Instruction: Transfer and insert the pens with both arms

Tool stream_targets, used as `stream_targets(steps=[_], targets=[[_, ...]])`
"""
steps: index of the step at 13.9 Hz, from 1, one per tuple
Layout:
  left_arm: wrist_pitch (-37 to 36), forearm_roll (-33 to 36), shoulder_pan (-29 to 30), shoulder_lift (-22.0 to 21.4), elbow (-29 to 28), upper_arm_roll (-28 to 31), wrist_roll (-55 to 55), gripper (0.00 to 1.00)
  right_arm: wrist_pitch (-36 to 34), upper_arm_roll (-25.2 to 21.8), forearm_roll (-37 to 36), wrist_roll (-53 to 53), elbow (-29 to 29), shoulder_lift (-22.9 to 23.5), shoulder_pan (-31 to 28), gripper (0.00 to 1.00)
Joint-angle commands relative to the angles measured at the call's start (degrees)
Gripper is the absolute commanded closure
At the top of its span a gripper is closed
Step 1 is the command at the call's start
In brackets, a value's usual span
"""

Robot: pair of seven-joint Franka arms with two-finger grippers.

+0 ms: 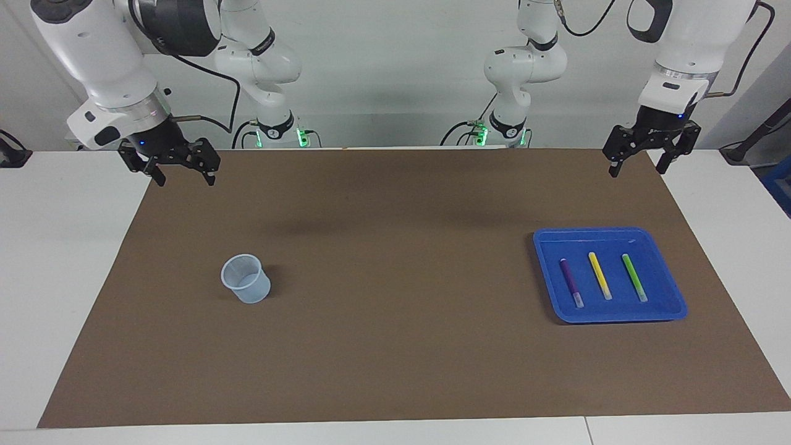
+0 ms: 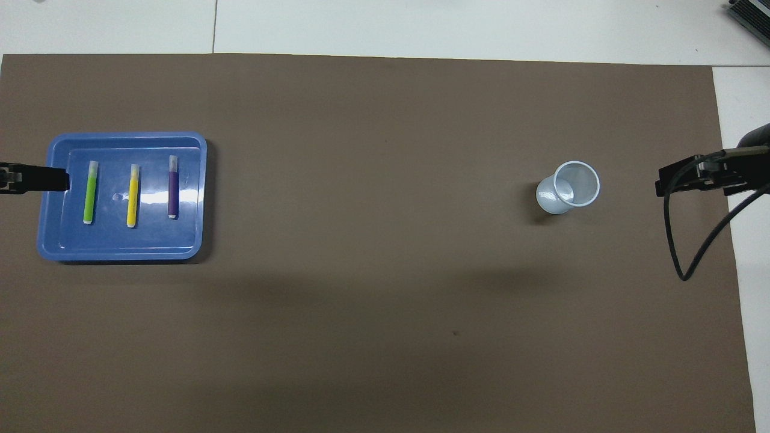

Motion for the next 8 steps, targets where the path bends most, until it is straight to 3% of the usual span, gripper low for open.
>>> stream_targets(steps=[1,8], targets=[[-0.8,-0.5,-0.2,-1.2,-0.6,0.2,0.1,0.0,0.2,-0.1,1.3,-0.7,-1.4,-1.2,-0.8,0.0],[-0.8,-0.5,-0.2,-1.2,-0.6,0.2,0.0,0.0,-0.3,-0.1,1.3,-0.6,-1.4,-1.8,-0.7,0.0]])
